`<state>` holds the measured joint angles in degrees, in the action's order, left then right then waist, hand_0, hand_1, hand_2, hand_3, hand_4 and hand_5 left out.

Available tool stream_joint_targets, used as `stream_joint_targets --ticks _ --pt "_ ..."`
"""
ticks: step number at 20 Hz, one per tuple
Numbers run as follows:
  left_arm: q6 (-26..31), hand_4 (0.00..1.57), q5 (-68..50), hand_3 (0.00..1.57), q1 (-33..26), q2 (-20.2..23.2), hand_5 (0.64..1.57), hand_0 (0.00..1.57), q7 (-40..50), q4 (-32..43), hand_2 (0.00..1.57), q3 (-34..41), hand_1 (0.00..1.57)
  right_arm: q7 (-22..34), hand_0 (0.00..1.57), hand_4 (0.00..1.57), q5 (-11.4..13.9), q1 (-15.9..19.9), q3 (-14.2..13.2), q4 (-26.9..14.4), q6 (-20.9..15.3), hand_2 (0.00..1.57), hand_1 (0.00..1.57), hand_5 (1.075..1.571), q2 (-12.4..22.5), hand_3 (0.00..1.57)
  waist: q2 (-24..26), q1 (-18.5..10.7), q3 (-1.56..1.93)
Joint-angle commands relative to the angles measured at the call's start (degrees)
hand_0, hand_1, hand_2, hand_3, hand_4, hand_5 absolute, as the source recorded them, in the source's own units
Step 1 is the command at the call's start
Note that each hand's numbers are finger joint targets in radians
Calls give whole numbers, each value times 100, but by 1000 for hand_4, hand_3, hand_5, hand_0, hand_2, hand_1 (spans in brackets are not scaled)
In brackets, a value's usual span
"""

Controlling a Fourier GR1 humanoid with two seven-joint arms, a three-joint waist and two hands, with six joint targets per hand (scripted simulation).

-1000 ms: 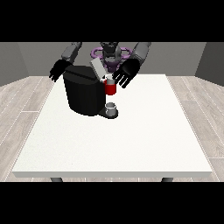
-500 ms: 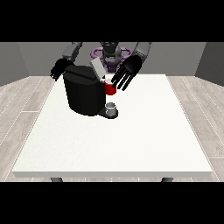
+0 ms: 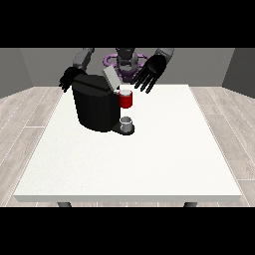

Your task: Insert the coffee pod into the coffee machine and close the lid

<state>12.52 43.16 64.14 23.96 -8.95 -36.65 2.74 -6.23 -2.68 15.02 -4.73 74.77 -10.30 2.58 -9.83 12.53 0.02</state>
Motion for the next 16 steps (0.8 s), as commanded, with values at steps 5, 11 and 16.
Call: stream_joint_targets --ticks 5,11,16 --pt "146 0 -874 0 -527 -495 1571 0 -10 -118 0 689 0 -27 0 427 -139 -452 -229 -206 -32 0 0 1571 31 0 690 -504 -3" --pt "109 237 -1976 0 -1330 -1207 1571 0 -399 -284 0 1458 0 -69 0 430 -241 -846 -479 -308 20 0 0 1571 231 0 1358 -1006 -8" --pt "-8 0 -2350 0 -2324 -1646 1571 0 -677 -334 0 1647 0 -101 0 445 -259 -1318 -328 -16 208 0 0 1571 189 0 1909 -1021 -6"
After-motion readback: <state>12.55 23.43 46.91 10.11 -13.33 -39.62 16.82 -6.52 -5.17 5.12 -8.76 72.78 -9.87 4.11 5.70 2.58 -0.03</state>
